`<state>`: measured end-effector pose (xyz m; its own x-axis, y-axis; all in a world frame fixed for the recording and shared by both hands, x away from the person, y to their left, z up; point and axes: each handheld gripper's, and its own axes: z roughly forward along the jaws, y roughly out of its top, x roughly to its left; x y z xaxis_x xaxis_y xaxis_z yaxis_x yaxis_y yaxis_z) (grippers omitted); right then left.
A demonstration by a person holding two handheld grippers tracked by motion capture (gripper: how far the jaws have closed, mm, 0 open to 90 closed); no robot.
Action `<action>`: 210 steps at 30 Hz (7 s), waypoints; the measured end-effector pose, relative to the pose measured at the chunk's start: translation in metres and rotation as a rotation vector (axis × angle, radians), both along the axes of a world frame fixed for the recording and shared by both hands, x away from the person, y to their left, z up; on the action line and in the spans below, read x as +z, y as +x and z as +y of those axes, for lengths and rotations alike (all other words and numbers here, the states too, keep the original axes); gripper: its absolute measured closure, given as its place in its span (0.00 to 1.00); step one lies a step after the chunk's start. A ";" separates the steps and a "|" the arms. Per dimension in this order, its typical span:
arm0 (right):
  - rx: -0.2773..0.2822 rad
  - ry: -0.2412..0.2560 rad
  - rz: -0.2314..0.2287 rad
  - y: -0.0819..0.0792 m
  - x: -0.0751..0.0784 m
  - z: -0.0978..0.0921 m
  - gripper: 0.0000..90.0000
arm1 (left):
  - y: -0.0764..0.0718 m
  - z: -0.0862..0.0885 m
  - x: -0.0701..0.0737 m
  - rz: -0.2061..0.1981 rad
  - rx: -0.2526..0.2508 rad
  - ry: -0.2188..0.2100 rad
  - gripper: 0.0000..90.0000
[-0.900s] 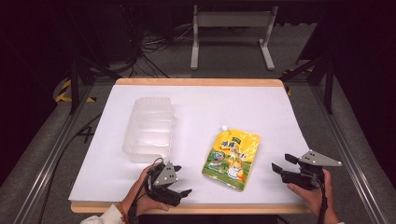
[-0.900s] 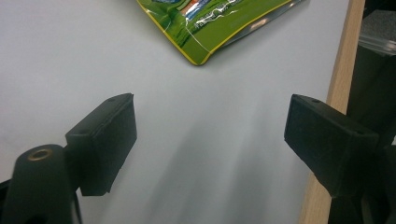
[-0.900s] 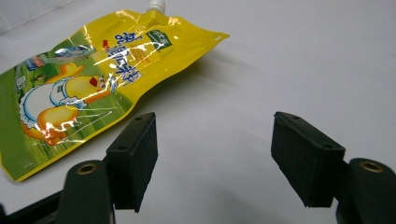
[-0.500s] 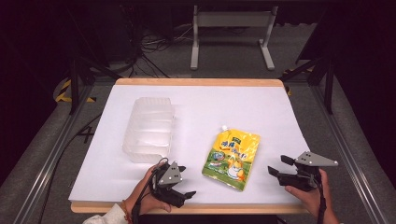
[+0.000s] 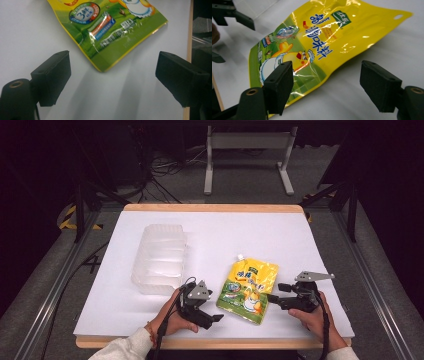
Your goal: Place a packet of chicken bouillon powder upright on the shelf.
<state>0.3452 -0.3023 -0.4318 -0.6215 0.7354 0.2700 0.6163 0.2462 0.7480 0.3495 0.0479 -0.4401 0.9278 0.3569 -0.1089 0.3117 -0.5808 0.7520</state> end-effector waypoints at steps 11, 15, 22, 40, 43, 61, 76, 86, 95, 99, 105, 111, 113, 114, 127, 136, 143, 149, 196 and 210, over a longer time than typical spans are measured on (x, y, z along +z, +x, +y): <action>0.098 0.021 0.063 0.014 -0.012 0.030 0.44 | 0.037 -0.038 -0.009 0.105 0.005 0.022 0.13; 0.076 0.005 0.010 0.006 -0.009 0.034 0.75 | 0.038 -0.041 -0.005 0.110 -0.016 0.024 0.15; 0.090 0.073 -0.099 -0.006 0.006 0.027 0.98 | 0.035 -0.028 0.014 0.032 -0.021 -0.015 0.41; 0.196 0.057 -0.344 -0.036 0.050 0.054 1.00 | 0.008 -0.007 0.045 -0.268 0.016 0.105 0.89; 0.211 0.060 -0.381 -0.037 0.059 0.061 1.00 | 0.010 0.003 0.053 -0.271 0.037 0.061 0.93; 0.261 0.028 -0.486 -0.005 0.099 0.121 1.00 | 0.022 0.068 0.087 -0.320 0.209 -0.065 0.93; 0.306 0.040 -0.505 0.040 0.111 0.182 1.00 | 0.040 0.125 0.095 -0.354 0.356 -0.114 0.93; 0.314 -0.009 -0.554 0.057 0.114 0.212 1.00 | 0.056 0.144 0.091 -0.380 0.432 -0.109 0.93; 0.304 -0.015 -0.568 0.083 0.110 0.236 1.00 | 0.074 0.161 0.086 -0.373 0.493 -0.127 0.92; 0.295 -0.009 -0.572 0.091 0.107 0.245 1.00 | 0.082 0.171 0.082 -0.368 0.522 -0.144 0.92; 0.293 0.005 -0.567 0.101 0.098 0.256 1.00 | 0.091 0.181 0.074 -0.348 0.551 -0.170 0.92; 0.270 0.015 -0.559 0.113 0.087 0.262 1.00 | 0.096 0.186 0.065 -0.329 0.596 -0.195 0.92; 0.268 0.004 -0.569 0.115 0.085 0.264 1.00 | 0.098 0.187 0.063 -0.327 0.600 -0.201 0.92; 0.266 0.005 -0.567 0.116 0.083 0.265 1.00 | 0.099 0.188 0.062 -0.323 0.601 -0.198 0.92; 0.253 0.020 -0.565 0.121 0.076 0.275 1.00 | 0.098 0.199 0.059 -0.316 0.633 -0.222 0.92; 0.241 0.038 -0.559 0.125 0.072 0.279 0.99 | 0.099 0.201 0.053 -0.303 0.632 -0.204 0.92; 0.243 0.013 -0.571 0.128 0.077 0.283 0.99 | 0.098 0.203 0.053 -0.305 0.650 -0.217 0.92; 0.247 0.019 -0.577 0.132 0.078 0.286 0.99 | 0.100 0.205 0.050 -0.300 0.656 -0.224 0.91; 0.311 -0.031 -0.474 0.111 0.032 0.279 0.96 | 0.077 0.183 0.042 -0.443 0.549 0.130 0.91; 0.317 -0.071 -0.483 0.107 0.034 0.282 0.94 | 0.075 0.189 0.042 -0.402 0.551 0.079 0.88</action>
<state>0.4518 -0.0206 -0.3981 -0.8549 0.4990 -0.1419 0.0975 0.4232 0.9008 0.4247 0.2364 -0.3981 0.5717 0.7809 0.2516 0.2830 -0.4756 0.8329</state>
